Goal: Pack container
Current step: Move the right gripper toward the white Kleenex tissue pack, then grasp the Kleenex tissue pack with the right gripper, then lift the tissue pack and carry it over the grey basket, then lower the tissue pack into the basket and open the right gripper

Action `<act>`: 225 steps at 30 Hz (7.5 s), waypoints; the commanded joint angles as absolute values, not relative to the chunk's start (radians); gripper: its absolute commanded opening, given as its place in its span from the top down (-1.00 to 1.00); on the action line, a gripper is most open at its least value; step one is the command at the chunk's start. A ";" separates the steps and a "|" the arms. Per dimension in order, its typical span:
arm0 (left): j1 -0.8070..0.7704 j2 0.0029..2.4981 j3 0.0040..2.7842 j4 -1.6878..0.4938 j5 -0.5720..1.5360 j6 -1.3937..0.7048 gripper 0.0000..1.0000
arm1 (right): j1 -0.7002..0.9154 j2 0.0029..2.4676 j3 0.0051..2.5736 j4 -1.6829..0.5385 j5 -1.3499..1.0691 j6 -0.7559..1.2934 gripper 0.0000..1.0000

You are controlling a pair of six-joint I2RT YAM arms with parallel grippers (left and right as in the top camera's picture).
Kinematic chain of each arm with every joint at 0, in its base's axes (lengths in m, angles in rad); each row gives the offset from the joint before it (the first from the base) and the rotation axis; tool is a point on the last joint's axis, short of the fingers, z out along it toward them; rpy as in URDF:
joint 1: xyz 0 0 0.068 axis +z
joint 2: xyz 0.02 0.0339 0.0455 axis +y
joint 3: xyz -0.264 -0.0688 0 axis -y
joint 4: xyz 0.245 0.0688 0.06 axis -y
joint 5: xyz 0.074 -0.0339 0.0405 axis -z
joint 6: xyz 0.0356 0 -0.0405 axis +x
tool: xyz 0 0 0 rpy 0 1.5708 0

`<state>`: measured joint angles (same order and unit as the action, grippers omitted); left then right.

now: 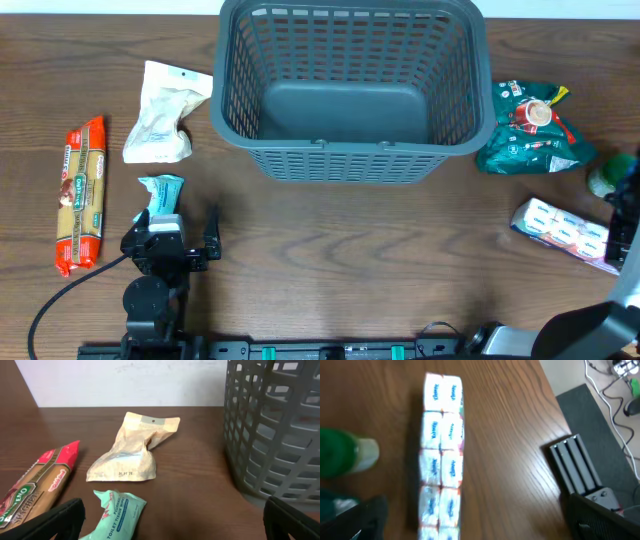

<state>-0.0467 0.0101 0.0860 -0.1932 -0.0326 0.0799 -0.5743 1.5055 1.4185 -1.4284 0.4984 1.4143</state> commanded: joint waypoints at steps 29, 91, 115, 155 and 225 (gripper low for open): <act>-0.042 0.004 0.059 -0.199 -0.033 0.093 -0.97 | -0.582 1.510 0.933 -0.785 0.429 1.372 -0.99; -0.042 0.004 0.059 -0.199 -0.033 0.093 -0.97 | -0.597 1.604 0.835 -0.561 0.132 0.704 0.98; -0.042 0.004 0.059 -0.198 -0.033 0.093 -0.97 | -0.592 1.185 1.227 -0.743 -0.357 0.272 0.97; -0.042 0.004 0.059 -0.198 -0.033 0.093 -0.97 | 0.255 1.757 2.273 -1.320 -0.330 -0.444 0.98; -0.042 0.004 0.059 -0.198 -0.033 0.093 -0.97 | 0.290 1.987 1.836 -1.256 -0.424 -0.989 0.98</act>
<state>-0.0467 0.0101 0.0860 -0.1928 -0.0326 0.0799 0.2836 2.0090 1.8229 -1.2560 -0.3786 -0.9558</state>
